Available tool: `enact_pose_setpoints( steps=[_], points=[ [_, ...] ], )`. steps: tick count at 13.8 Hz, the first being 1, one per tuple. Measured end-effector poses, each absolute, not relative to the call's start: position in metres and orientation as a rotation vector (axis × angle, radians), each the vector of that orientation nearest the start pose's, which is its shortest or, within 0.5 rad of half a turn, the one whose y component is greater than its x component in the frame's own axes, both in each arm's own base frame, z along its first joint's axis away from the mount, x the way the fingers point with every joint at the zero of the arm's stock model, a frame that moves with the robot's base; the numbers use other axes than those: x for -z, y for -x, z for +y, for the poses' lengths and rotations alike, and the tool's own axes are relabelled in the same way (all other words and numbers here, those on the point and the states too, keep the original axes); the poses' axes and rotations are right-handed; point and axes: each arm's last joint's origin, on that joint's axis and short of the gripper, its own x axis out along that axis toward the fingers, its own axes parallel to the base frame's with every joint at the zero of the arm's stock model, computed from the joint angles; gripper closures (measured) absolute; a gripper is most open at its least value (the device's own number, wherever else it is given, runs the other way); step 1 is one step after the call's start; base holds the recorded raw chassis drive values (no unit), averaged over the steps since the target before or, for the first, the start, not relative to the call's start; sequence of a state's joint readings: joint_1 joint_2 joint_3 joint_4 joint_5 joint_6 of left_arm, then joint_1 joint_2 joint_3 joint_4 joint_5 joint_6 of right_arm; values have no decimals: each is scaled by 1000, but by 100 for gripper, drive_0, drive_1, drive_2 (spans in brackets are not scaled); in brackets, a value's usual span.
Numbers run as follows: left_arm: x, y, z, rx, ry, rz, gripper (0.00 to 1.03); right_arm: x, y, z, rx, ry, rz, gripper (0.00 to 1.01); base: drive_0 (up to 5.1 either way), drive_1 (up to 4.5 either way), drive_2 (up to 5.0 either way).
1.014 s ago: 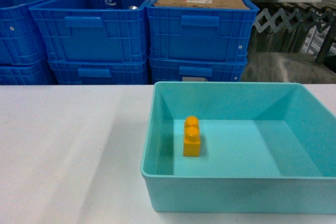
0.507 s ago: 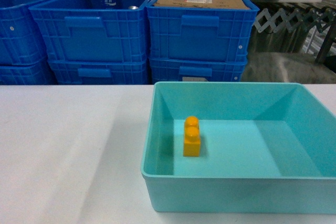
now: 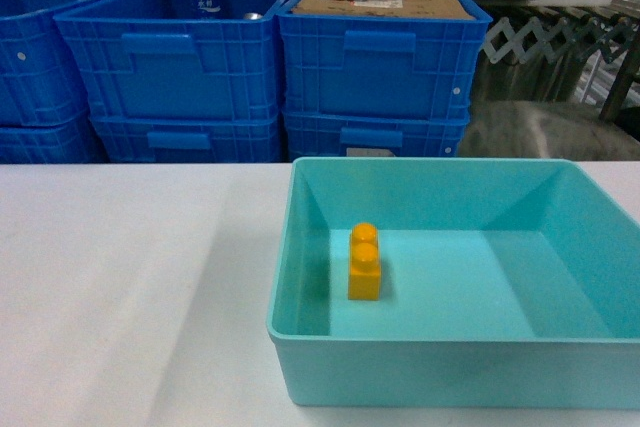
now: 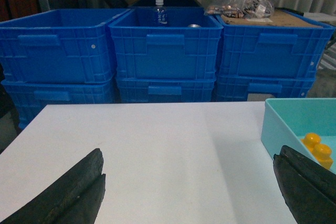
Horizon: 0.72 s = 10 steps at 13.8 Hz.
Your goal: Pick red block from blue box to shelf
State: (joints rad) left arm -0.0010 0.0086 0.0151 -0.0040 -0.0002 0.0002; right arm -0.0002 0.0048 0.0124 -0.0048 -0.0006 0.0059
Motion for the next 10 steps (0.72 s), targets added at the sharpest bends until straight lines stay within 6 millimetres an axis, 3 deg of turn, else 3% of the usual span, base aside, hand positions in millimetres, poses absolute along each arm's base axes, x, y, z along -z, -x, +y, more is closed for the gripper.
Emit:
enact_pose_setpoints(
  steps=[7, 10],
  points=[
    [-168, -97, 0, 0, 0, -3, 5, -167, -97, 0, 0, -6, -3, 73, -8, -8, -8],
    [-168, -97, 0, -2, 0, -3, 5, -167, -97, 0, 0, -6, -3, 73, -179, -179, -179]
  ],
)
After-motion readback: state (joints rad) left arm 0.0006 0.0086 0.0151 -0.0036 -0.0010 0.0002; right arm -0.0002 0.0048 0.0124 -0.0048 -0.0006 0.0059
